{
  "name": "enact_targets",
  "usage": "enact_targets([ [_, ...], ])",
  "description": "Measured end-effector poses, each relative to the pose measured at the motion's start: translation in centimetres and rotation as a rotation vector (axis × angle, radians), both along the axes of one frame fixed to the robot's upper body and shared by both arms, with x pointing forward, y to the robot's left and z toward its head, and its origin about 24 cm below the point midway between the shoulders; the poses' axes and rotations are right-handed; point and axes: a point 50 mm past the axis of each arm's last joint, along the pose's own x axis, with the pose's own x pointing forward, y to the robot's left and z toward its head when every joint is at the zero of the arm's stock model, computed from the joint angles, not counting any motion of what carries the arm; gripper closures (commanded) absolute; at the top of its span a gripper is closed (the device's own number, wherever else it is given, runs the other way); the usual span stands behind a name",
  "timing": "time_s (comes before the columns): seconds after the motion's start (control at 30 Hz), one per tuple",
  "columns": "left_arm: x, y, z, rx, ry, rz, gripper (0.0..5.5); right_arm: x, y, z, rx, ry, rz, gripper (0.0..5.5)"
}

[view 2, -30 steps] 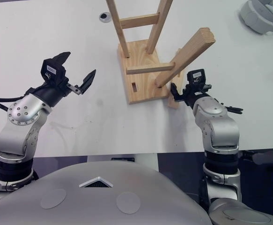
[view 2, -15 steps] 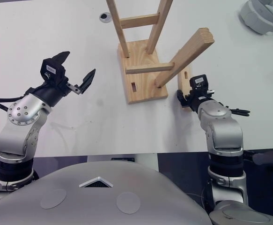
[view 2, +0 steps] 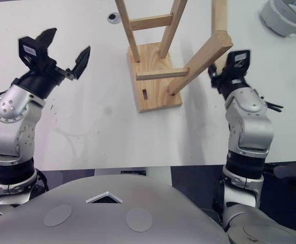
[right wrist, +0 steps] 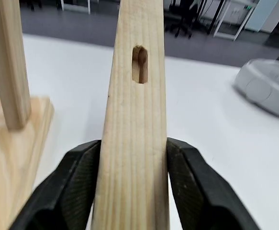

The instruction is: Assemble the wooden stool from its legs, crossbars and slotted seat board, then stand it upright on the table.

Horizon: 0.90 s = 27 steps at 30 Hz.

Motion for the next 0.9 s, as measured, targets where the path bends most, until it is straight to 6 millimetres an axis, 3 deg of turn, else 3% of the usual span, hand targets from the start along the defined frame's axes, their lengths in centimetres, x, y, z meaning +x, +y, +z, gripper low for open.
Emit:
enact_targets([
  [0.1, 0.5, 0.8, 2.2, -0.138, -0.032, -0.034, 0.71, 0.1, -0.1, 2.0, 0.036, -0.125, -0.013, 3.31],
  [0.17, 0.8, 0.8, 5.6, -0.247, -0.123, -0.123, 0.71, 0.2, -0.5, 6.2, 0.049, -0.337, -0.043, 3.32],
  [0.27, 0.8, 0.5, 6.9, -0.338, -0.105, -0.211, 0.71, -0.6, -1.5, 7.6, 0.053, -0.415, -0.089, 3.32],
  [0.37, 1.0, 0.1, 8.7, -0.457, -0.089, -0.326, 0.71, -1.2, -1.6, 9.3, 0.033, -0.474, -0.010, 3.32],
  [0.53, 0.7, 0.0, 11.4, -0.654, -0.071, -0.509, 0.71, -3.6, -1.7, 15.2, 0.143, -0.741, 0.112, 3.32],
  [0.67, 0.7, -0.1, 12.7, -0.704, -0.066, -0.553, 0.71, -4.0, 0.8, 17.3, 0.252, -0.778, 0.361, 3.33],
  [0.77, 0.4, -0.9, 13.5, -0.704, -0.058, -0.609, 0.71, -3.5, 4.0, 17.6, 0.304, -0.694, 0.598, 3.33],
  [0.9, 0.6, -2.1, 13.2, -0.691, -0.023, -0.652, 0.71, -3.0, 6.3, 18.2, 0.324, -0.626, 0.804, 3.33],
])
